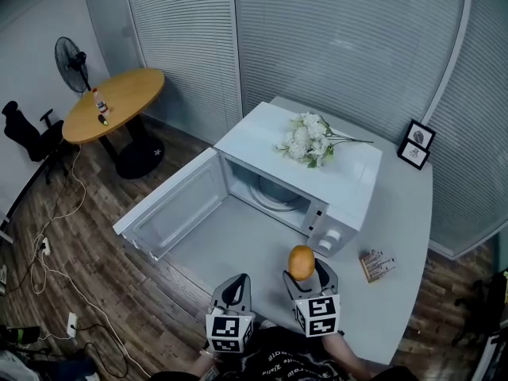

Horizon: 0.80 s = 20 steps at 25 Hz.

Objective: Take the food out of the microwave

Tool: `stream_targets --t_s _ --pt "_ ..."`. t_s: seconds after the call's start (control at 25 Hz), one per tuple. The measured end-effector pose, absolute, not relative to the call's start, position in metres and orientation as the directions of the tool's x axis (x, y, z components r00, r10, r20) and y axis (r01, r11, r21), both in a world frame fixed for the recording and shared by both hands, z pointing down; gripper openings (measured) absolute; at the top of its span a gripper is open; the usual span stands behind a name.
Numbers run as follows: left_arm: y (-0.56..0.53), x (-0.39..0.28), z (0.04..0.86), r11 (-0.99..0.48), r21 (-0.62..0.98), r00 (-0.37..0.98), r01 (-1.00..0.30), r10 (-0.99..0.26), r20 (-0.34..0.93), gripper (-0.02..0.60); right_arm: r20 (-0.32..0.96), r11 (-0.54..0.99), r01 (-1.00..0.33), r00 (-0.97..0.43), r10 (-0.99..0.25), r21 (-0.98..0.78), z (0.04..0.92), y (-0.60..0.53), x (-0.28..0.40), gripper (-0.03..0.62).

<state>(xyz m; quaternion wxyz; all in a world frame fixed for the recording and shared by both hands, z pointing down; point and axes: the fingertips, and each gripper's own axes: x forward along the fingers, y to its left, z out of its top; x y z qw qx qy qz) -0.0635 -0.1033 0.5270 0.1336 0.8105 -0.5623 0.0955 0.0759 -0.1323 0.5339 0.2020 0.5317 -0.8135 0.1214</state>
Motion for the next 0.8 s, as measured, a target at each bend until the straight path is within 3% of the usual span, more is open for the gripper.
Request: stream_targets --t_s 0.8 --pt "-0.096 -0.039 0.524 -0.382 0.079 0.388 -0.921 -0.875 0.288 0.008 0.409 0.348 -0.937 -0.333 -0.850 -0.040 0.540 -0.103 0.108 0.347"
